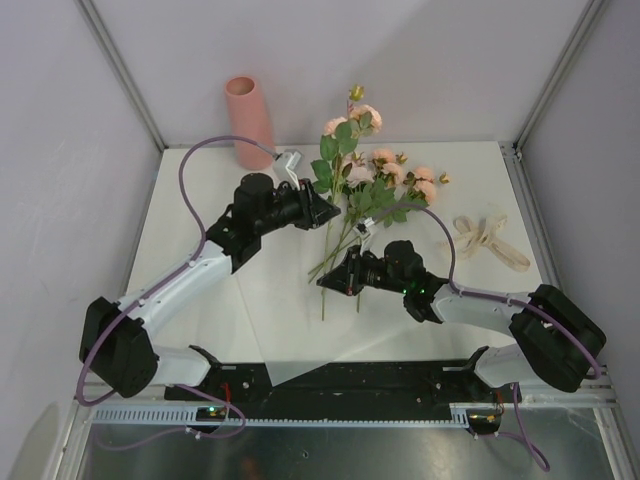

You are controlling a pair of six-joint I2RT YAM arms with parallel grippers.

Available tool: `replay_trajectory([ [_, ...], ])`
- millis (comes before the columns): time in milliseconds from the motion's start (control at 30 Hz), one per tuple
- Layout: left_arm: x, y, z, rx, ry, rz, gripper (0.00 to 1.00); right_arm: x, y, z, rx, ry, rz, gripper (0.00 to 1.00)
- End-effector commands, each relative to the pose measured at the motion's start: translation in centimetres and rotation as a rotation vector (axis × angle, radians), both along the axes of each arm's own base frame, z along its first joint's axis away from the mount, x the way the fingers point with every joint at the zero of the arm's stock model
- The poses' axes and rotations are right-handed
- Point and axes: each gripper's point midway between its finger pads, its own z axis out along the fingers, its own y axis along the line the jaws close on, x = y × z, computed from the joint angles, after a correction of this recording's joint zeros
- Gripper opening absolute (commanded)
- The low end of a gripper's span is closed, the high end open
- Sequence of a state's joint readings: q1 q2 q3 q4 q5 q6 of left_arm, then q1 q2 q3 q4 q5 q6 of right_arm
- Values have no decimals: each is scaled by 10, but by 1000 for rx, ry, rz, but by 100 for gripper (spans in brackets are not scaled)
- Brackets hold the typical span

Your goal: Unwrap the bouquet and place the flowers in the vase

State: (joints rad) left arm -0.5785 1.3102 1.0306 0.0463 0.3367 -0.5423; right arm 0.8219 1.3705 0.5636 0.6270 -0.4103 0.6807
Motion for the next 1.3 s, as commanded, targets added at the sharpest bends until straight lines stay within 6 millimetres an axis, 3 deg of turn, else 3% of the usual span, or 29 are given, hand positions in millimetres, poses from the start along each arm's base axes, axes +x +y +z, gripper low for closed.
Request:
replay_trajectory([
  [0, 3, -11, 31, -60, -72, -59, 34, -5, 5, 5, -11, -49, 41, 0],
  [133, 6, -13, 24, -49, -52, -61, 38, -7, 4, 3, -27, -61, 43, 0],
  [300, 10, -13, 19, -38, -49, -61, 36, -9, 4, 2, -39, -71, 45, 0],
  [367, 10, -13, 21, -38, -55, -64, 27, -9, 4, -1, -48, -67, 48, 0],
  [467, 12, -11, 26, -36, -75, -61, 6, -8, 4, -2, -52, -63, 40, 0],
  [533, 16, -6, 32, -29, -109, -35, 2, -6, 3, 2, -41, -57, 30, 11],
  [600, 21, 3, 42, -21, -153, 4, 0, -3, -1, 9, -25, -54, 12, 31],
  [633, 24, 9, 51, -12, -193, 23, 0, -2, -4, 16, -14, -61, 3, 42],
  [867, 65, 75, 118, 95, -476, 280, 0, 0, -27, 51, -2, -145, -88, 95],
  [1100, 124, 156, 219, 138, -820, 653, 0, -9, -54, 64, -57, -198, -169, 99],
  [1267, 158, 188, 287, 67, -1030, 786, 0, -11, -69, 76, -61, -233, -220, 99],
])
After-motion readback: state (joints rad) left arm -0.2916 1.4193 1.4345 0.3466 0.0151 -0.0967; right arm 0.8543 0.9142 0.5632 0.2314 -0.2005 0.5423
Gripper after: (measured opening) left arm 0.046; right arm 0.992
